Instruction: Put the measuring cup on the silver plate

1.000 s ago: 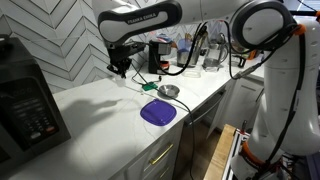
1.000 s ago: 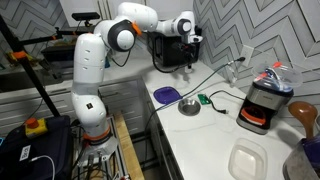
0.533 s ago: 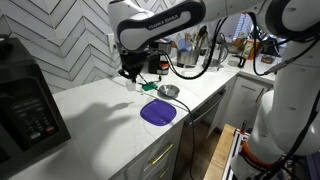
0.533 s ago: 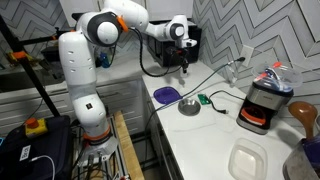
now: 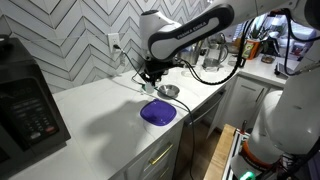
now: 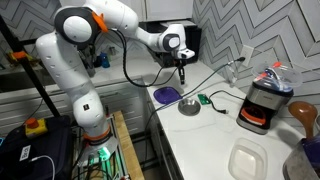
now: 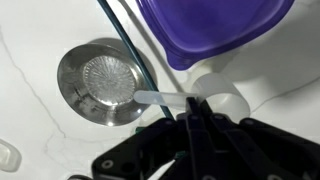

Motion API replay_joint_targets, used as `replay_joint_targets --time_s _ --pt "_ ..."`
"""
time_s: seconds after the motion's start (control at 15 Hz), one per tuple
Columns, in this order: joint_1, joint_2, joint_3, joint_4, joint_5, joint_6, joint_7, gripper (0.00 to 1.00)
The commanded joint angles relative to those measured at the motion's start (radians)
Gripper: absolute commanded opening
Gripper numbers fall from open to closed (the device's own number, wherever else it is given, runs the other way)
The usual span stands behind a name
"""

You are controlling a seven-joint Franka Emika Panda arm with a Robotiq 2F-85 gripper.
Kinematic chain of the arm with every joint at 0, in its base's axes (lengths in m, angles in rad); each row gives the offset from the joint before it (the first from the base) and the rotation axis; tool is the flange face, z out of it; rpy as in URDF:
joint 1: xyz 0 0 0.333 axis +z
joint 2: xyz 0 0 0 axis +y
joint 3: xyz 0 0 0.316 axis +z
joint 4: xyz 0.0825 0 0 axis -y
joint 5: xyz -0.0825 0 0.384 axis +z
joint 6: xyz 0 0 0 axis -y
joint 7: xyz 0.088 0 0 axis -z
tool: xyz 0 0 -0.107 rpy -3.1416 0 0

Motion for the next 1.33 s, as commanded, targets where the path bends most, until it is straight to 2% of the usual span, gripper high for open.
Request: replay_joint_targets --time_s 0.0,0.33,0.6,0.8,1.0,1.27 --pt "-0.027 -0.008 0.027 -0.007 0.004 0.001 -0.002 0.04" --pt "-0.035 -0.026 0.027 -0.009 -0.023 -0.001 -0.015 0.01" --pt "-0.09 -0.14 -0.014 -0.059 -0.055 0.017 -0.216 0.01" --pt "-0.158 -0.189 -0.072 -0.069 -0.024 0.015 -0.391 0.01" --pt "-0.203 -0.146 -0.12 -0.038 0.004 -0.01 -0.522 0.01" --pt "-0.215 -0.065 -0.14 -0.015 0.035 -0.065 -0.66 0.01"
